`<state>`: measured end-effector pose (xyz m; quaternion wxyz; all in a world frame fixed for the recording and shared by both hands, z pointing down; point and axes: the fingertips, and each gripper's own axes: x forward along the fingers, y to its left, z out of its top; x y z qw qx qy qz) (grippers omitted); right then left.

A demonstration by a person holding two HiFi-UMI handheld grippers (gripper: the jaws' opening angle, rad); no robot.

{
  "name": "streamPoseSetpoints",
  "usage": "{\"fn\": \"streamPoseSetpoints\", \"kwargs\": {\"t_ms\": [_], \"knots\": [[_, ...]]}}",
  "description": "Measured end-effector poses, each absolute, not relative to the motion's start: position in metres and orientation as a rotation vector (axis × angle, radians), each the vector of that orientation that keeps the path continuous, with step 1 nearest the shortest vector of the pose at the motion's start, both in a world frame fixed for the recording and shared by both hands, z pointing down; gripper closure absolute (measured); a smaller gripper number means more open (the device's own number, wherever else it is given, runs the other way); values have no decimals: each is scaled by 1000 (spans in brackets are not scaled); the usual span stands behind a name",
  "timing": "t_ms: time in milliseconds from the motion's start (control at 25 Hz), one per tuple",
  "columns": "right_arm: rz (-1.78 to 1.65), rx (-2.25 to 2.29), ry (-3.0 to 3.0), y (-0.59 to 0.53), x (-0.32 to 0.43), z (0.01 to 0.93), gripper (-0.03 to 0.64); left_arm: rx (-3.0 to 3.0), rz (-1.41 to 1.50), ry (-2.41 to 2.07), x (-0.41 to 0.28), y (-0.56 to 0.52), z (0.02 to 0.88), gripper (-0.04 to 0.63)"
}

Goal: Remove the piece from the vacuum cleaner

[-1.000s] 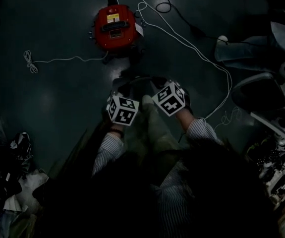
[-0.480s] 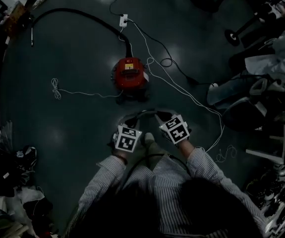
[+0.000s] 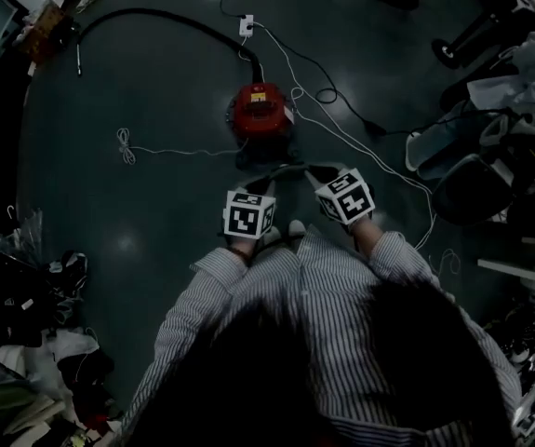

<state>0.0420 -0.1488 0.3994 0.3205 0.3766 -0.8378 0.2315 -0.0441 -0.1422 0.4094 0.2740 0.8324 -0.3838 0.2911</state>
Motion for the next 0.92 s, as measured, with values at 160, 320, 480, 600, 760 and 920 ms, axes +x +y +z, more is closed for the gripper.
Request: {"fn": "streamPoseSetpoints", "kwargs": {"t_ms": [160, 320, 480, 600, 760, 920], "knots": [[621, 1010, -2211, -145, 32, 401, 588, 2238, 765, -1047, -54, -143, 410, 566], [646, 1006, -2203, -141, 35, 401, 589, 2221, 734, -1029, -52, -139, 409, 566], [658, 1010, -2208, -140, 31, 400, 589, 2227, 742, -1025, -56, -139, 407, 566], [665, 1012, -2205, -139, 31, 403, 589, 2228, 761, -1017, -55, -143, 409, 566], [679, 1016, -2209, -142, 33, 407, 589, 2228, 769, -1016, -54, -144, 411, 566], [690, 1015, -2216, -143, 33, 408, 589, 2228, 771, -1017, -53, -146, 412, 566]]}}
